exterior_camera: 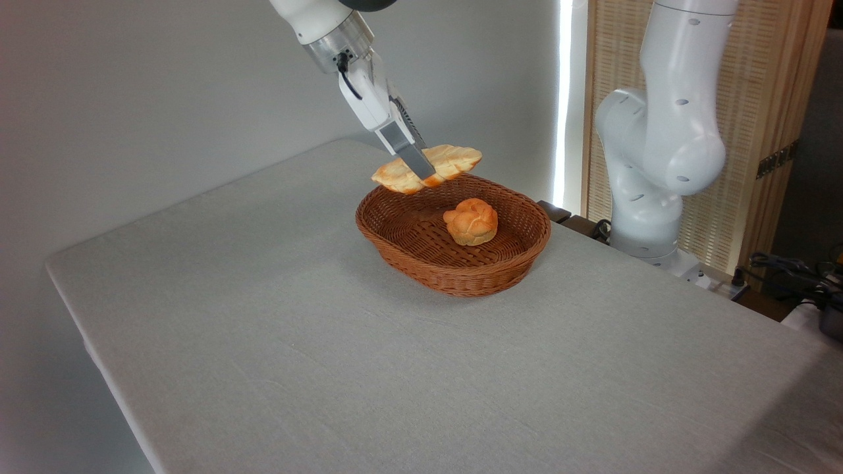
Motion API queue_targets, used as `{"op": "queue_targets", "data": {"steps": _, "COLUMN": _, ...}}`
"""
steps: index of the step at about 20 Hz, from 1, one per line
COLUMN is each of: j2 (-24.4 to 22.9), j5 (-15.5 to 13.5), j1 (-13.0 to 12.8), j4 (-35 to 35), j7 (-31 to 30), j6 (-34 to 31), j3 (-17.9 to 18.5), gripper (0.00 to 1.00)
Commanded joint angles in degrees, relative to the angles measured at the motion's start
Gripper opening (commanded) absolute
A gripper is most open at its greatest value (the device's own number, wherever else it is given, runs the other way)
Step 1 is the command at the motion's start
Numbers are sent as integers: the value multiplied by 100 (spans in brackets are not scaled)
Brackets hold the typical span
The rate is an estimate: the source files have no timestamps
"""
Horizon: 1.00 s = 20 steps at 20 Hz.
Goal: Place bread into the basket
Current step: 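Carry the bread over the wicker basket and lower it in, then open the gripper, release the bread, and raise the gripper away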
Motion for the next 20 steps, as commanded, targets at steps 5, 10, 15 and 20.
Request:
{"op": "queue_targets", "data": {"steps": 5, "j2": 66, "j5": 1, "j1": -29, "j4": 27, "j7": 226, "j6": 17, "j3": 77, "gripper": 100}}
{"op": "queue_targets", "data": {"steps": 10, "j2": 13, "j5": 97, "j1": 58, "j4": 88, "j7": 208, "j6": 552, "j3": 182, "gripper": 100}}
{"op": "queue_targets", "data": {"steps": 15, "j2": 30, "j5": 353, "j1": 58, "j4": 132, "j7": 147, "j6": 1527, "j3": 805, "gripper": 100}}
{"op": "queue_targets", "data": {"steps": 20, "j2": 57, "j5": 353, "j1": 58, "j4": 150, "j7": 111, "j6": 2477, "j3": 1737, "gripper": 100}}
